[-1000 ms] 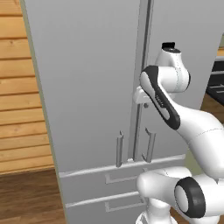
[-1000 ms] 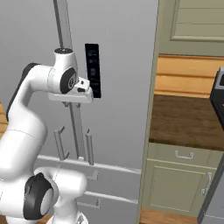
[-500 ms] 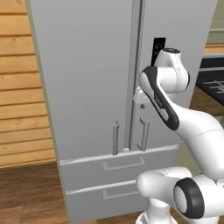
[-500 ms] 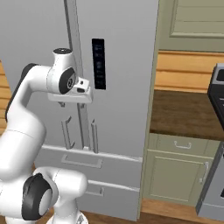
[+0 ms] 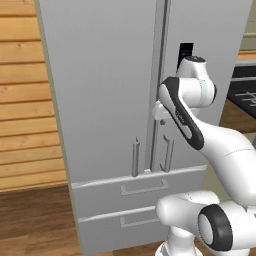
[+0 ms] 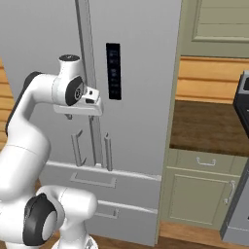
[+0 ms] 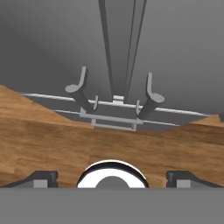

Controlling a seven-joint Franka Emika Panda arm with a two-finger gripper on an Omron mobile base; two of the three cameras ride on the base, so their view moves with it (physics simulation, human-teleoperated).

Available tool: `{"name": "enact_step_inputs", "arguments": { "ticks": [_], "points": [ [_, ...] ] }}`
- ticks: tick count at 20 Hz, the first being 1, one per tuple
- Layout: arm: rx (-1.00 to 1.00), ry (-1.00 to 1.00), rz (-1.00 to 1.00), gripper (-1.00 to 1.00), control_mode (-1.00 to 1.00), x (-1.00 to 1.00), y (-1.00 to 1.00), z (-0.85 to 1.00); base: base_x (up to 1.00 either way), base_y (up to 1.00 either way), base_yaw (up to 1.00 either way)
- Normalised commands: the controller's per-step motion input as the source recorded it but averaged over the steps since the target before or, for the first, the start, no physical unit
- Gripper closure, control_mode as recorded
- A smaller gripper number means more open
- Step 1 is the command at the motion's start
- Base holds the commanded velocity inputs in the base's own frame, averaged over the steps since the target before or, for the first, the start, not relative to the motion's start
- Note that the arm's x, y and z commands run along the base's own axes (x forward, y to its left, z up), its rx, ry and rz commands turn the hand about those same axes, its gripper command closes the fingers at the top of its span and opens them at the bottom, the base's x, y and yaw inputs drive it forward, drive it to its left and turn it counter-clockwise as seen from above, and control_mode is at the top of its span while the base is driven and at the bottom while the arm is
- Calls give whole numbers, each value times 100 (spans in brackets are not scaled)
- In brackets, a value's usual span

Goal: Take the strawberry from the fridge and place it on top of the pancake, located on the dining counter.

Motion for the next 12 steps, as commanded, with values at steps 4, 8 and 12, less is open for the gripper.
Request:
{"name": "enact_step_inputs", "arguments": {
  "ticks": [4,8,12],
  "points": [
    [0,0,0,-100,100,0,0,0,0,-9,0],
    [0,4,0,-100,-100,0,-26,-46,0,-1,0],
    [9,12,0,-100,-100,1,-83,-85,0,0,0]
  ]
}}
